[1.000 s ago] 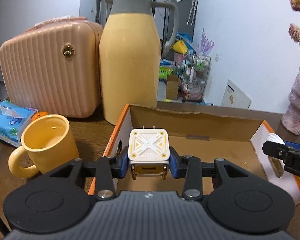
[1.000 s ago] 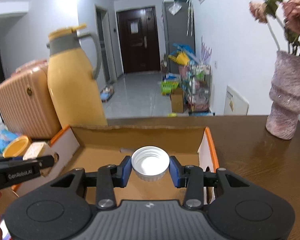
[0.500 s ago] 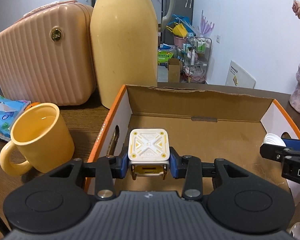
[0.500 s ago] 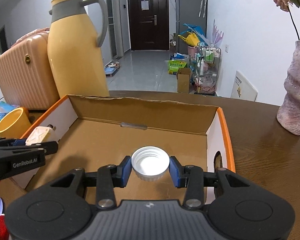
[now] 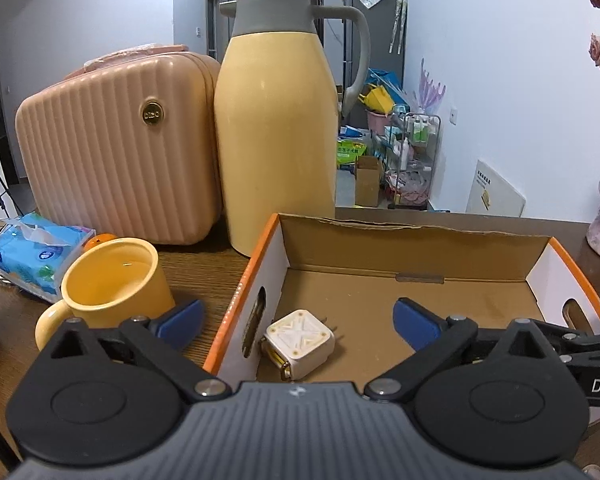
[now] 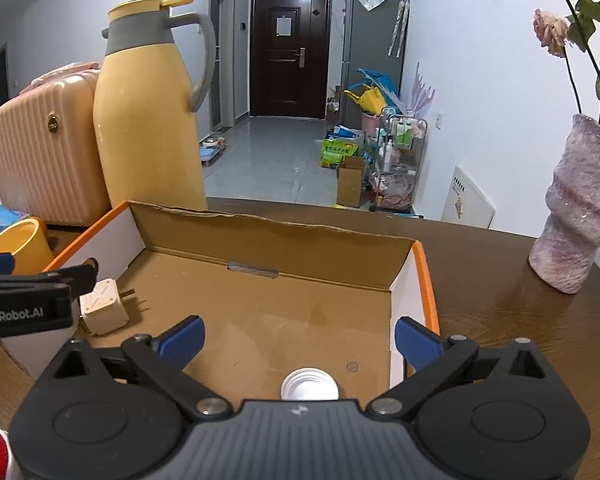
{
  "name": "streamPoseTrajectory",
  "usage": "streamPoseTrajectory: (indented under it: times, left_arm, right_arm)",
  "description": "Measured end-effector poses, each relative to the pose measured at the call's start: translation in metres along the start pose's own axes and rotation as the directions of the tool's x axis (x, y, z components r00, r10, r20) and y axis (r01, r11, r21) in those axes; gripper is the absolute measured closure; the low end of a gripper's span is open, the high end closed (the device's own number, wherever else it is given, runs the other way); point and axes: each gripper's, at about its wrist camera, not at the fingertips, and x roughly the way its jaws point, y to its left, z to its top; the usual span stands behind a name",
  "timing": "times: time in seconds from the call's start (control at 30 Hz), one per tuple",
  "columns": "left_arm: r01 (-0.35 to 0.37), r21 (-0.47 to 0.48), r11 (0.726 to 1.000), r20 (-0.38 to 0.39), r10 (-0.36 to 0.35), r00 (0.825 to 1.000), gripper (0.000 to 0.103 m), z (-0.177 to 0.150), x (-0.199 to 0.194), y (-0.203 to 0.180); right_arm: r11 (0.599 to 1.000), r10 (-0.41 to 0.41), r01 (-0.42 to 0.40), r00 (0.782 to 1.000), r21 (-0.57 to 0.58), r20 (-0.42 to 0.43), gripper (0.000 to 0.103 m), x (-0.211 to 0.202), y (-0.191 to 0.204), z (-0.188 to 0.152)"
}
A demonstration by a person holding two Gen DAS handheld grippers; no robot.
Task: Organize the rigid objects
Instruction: 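Open the right gripper to drop the cap while the left drops the plug into the box, then reach the right gripper to the white plastic container and grasp it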
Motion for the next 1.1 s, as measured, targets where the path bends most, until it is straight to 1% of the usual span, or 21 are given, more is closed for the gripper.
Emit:
streamPoseTrajectory:
  times: [0.23, 0.53, 0.7, 0.87, 1.1]
  left_arm:
    - [0.010, -0.032, 0.999, 0.005, -0.009, 1.000, 0.000, 0.002, -0.002, 0.006]
    - [0.006, -0.029, 1.000, 0.057, -0.004, 0.998, 0.000, -0.003, -0.023, 0.012]
    - [0.006, -0.043, 0.999, 0.060, -0.004, 0.998, 0.000, -0.009, -0.032, 0.021]
    - [0.014, -0.053, 0.998, 0.084, -0.009, 0.996, 0.000, -0.018, -0.047, 0.031]
    - [0.006, -0.029, 1.000, 0.111, -0.003, 0.994, 0.000, -0.037, -0.070, 0.037]
  right_arm:
    - [1.000, -0.013, 0.013, 0.999, 0.010, 0.035, 0.001, -0.009, -0.001, 0.002]
    - [1.000, -0.025, 0.023, 0.991, 0.020, 0.132, 0.001, -0.040, -0.002, -0.005]
    - [1.000, -0.024, 0.023, 0.981, 0.006, 0.193, 0.001, -0.064, 0.002, -0.015]
    - [1.000, -0.022, 0.021, 0.967, 0.005, 0.252, 0.001, -0.085, 0.007, -0.028]
    - [1.000, -0.009, 0.010, 0.950, -0.002, 0.312, 0.001, -0.110, 0.015, -0.051]
